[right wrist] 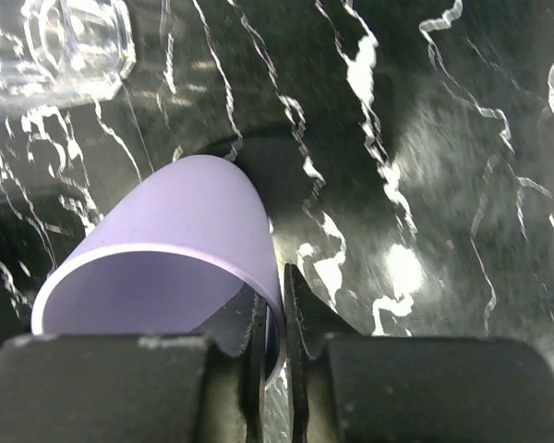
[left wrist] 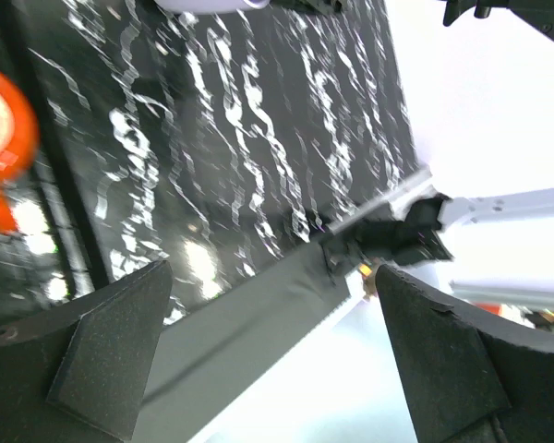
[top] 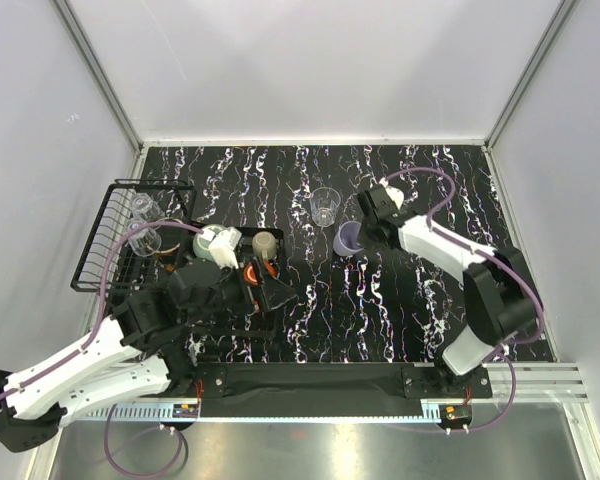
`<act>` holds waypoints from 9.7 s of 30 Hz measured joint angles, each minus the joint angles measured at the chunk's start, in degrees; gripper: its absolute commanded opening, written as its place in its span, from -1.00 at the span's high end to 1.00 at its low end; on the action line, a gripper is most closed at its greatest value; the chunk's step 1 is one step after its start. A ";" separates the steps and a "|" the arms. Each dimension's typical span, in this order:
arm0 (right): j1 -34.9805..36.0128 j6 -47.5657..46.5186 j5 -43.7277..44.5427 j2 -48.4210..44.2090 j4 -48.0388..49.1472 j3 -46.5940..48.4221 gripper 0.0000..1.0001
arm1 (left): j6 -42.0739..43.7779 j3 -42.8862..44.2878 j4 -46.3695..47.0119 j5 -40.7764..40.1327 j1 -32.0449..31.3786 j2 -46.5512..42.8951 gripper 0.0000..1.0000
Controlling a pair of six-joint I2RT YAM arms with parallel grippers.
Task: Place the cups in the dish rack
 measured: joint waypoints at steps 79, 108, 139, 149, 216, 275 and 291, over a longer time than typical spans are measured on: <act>4.07 10.34 -29.46 -67.87 53.05 -42.32 -0.73 | -4.55 -5.14 72.17 -22.32 -15.87 22.23 1.00; 4.24 10.14 -9.88 -58.34 12.74 -33.29 -0.99 | 24.94 35.52 -31.63 -65.44 -11.98 -4.81 1.00; 4.24 10.99 -9.68 -61.37 11.32 -33.29 -0.99 | 13.29 10.43 -20.24 -48.59 -5.49 19.37 1.00; 4.24 11.02 -9.70 -61.05 10.95 -33.51 -1.00 | -1.09 2.84 -21.84 -49.16 -1.75 17.16 1.00; 4.24 5.40 -5.70 -22.62 7.23 -8.74 -0.99 | -30.18 19.63 -43.17 -54.40 -2.91 31.82 -0.67; 1.81 -0.59 -3.08 6.95 1.88 14.32 -0.99 | -11.41 -4.02 -17.84 -37.97 14.75 26.38 0.81; -0.81 -0.11 -2.95 17.59 -0.20 26.97 -0.80 | -3.85 -4.04 -10.43 -29.42 15.19 10.88 -0.76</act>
